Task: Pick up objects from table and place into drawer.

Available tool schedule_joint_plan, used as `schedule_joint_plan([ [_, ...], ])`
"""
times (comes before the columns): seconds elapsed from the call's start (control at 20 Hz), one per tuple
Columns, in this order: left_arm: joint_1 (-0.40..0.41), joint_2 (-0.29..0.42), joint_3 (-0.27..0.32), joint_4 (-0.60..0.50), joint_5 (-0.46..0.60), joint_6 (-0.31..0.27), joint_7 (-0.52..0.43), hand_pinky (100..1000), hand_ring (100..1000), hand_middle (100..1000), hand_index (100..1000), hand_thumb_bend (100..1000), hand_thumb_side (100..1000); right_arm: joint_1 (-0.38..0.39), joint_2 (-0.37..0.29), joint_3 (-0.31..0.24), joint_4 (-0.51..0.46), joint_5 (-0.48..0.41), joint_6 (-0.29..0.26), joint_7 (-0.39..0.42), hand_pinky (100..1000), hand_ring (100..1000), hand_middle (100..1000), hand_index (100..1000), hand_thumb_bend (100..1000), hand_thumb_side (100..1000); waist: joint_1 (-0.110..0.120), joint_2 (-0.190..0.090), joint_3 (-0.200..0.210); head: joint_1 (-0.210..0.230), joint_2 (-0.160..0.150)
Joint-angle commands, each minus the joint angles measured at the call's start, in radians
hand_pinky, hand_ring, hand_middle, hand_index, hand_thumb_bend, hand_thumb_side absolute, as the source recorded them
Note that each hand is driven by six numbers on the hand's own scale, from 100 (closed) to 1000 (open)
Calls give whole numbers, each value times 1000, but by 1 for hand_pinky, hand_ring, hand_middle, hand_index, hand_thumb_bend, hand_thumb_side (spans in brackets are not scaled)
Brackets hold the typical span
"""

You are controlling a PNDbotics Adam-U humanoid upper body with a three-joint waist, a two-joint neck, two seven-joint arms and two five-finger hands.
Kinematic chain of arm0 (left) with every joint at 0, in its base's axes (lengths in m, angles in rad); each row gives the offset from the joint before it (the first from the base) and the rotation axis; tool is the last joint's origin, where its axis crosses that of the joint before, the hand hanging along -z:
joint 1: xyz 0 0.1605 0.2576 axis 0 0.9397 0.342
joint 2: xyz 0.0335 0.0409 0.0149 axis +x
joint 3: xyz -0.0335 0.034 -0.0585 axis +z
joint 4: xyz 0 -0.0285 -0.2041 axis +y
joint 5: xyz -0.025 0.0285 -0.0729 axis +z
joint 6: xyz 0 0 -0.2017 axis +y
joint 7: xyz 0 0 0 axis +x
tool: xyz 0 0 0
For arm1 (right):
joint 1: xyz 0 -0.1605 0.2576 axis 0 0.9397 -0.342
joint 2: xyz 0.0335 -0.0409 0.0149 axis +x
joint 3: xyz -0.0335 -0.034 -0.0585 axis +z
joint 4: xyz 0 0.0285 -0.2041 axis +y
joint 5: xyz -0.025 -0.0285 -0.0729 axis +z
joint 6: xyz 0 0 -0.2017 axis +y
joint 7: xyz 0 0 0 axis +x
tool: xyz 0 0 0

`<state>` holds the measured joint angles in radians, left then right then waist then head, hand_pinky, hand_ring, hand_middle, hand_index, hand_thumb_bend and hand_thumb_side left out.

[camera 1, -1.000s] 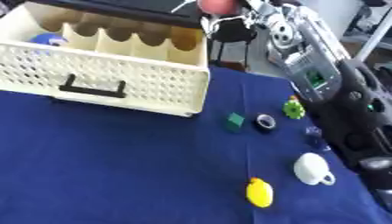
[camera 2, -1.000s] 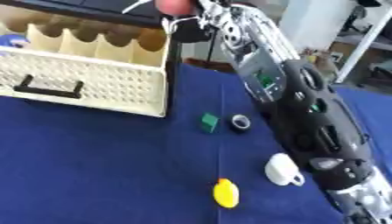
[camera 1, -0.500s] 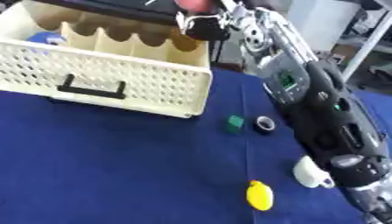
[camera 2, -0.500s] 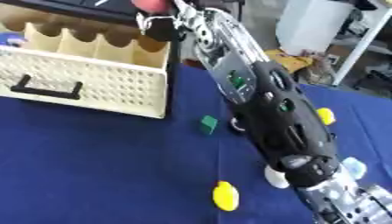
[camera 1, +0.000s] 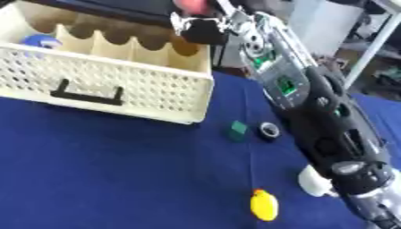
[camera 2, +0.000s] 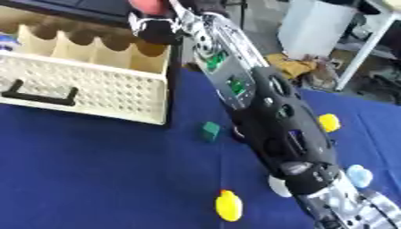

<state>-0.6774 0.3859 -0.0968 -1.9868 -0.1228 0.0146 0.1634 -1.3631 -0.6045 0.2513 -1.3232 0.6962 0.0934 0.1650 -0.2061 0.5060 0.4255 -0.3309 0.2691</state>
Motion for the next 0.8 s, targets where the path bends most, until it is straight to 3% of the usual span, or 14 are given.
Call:
schedule_joint_plan([
  [0.05, -13, 2, 1, -13, 2, 2, -3, 604, 814, 826, 883, 100, 1000, 7, 10, 16, 21, -39, -23, 34, 495, 650, 487, 716, 187, 557, 6, -13, 5, -2, -11],
  [0.1, -14, 1, 0, -13, 3, 2, -3, 605, 814, 826, 882, 100, 1000, 6, 11, 18, 18, -44, -27, 41, 496, 653, 491, 729, 123, 542, 5, -14, 5, -2, -11],
  [0.3, -17, -3, 0, -13, 6, 4, -4, 604, 815, 826, 882, 100, 1000, 2, 17, 22, 15, -56, -33, 61, 501, 661, 503, 743, 207, 593, 2, -14, 8, -1, -11],
  [0.55, -17, -5, 3, -13, 7, 6, 1, 603, 815, 826, 881, 100, 1000, 2, 15, 22, 11, -71, -48, 76, 579, 722, 578, 846, 419, 707, -3, -11, 13, 1, -5],
  [0.8, -14, -6, 5, -13, 6, 9, 5, 600, 815, 826, 880, 100, 1000, 1, 14, 19, 7, -87, -61, 89, 599, 740, 618, 878, 464, 734, -10, -11, 13, 4, -3],
])
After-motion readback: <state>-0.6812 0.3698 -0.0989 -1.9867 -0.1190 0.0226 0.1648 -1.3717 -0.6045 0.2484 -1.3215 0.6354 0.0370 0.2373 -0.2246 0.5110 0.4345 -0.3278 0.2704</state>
